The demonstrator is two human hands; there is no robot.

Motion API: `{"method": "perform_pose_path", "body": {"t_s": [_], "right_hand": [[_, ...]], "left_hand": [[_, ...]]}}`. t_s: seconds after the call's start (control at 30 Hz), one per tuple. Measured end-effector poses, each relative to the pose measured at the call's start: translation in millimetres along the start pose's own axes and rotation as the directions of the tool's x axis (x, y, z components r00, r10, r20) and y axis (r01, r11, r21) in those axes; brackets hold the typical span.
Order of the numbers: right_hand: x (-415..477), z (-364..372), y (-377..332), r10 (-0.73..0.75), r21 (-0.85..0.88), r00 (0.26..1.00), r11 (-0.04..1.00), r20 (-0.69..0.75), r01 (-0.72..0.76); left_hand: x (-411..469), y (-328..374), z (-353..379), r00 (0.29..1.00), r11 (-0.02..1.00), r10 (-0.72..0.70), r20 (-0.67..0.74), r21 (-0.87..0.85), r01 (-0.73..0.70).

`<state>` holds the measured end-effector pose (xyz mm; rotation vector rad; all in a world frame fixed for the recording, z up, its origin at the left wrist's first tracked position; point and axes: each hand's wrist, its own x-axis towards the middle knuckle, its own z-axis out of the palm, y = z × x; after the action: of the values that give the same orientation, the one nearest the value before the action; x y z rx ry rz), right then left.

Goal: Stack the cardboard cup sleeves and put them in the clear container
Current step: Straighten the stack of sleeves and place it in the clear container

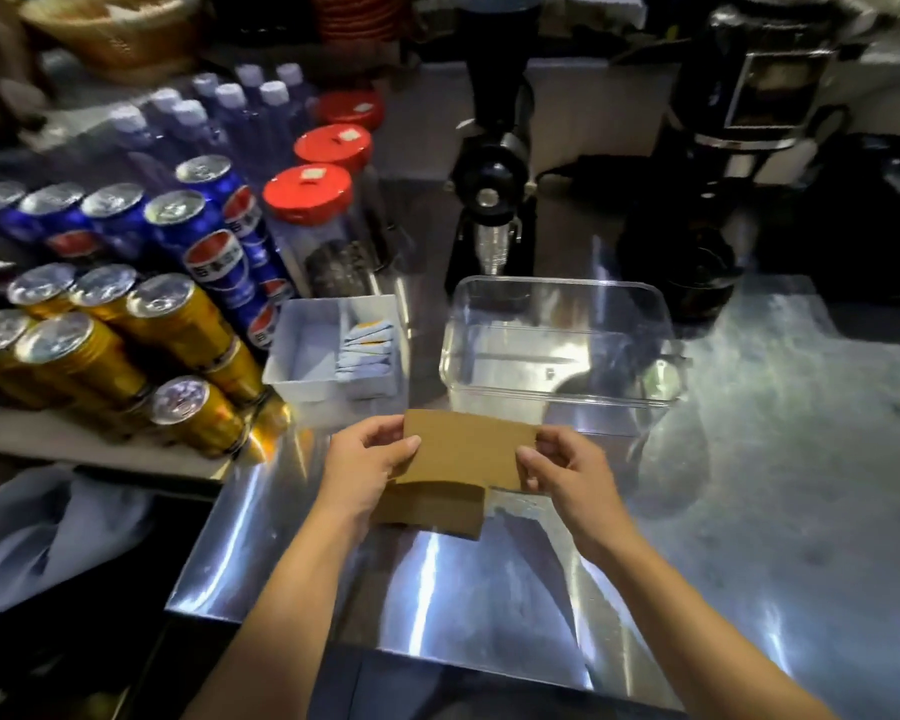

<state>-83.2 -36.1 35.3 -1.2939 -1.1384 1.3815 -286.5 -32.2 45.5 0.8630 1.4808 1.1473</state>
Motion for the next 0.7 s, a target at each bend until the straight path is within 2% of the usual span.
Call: {"method": "perform_pose_path", "body": {"t_s": [0.23,0.4,0.53,0.7], "right_hand": [[1.2,34.3,7.2,0.213,-0.025,0.973,0.977,0.092,-0.212],[0.7,39.6,12.9,0.276,-0.145,0.956,0.954,0.096,-0.261],[0.1,36.3,17.2,0.218,-0.397,0.976,0.898,0.029,-0.188],[1.8,36.0,13.6,0.287,-0.416,0.958,0.869,-0.018,-0.268]], "left_hand": [[-1.5,-12.9,-40.8,0.978,0.978,-0.186,-0.097,0.079,0.194],[1.7,-21.4,-48.3,0.954,0.933,-0.272,-0.124,0.207,0.293],[1.8,-21.6,-49.4,0.947,0.883,-0.302,-0.105,0.342,0.320],[4.9,-20.8,-39.6,0.938,0.828,-0.342,-0.060,0.454,0.330]]}}
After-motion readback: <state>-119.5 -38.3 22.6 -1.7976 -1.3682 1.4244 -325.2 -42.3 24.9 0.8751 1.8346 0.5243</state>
